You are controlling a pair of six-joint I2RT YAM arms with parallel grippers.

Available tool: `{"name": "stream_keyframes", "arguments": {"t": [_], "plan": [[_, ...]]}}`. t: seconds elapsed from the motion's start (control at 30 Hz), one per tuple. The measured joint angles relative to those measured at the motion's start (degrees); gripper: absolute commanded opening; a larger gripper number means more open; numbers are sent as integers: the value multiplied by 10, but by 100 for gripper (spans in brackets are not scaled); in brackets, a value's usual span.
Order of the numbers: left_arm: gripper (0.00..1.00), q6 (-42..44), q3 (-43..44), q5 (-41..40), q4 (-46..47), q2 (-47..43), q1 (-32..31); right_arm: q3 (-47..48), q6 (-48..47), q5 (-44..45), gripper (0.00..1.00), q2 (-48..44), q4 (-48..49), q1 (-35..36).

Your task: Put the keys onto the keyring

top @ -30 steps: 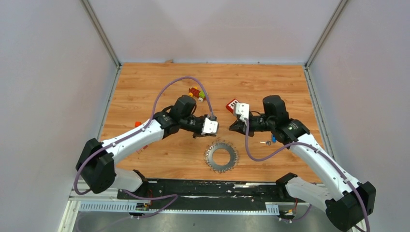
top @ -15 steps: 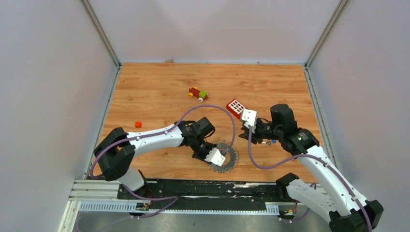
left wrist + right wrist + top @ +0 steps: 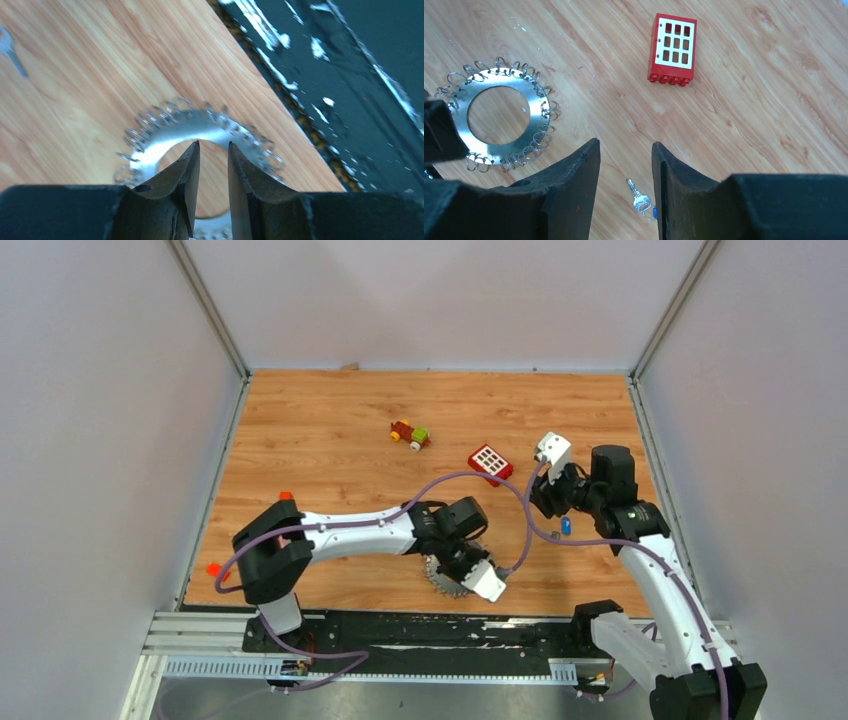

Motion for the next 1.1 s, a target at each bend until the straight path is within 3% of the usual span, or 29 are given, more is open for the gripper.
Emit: {"name": "stream_keyframes", "arguments": {"t": [0.27,1.1], "plan": [[30,9,127,-36,-29,108,-28,0,8,0,43,9,0,-24],[32,-1,132,-40,-60,138,-44,0,3,-19,42,13,-9,-34]]}}
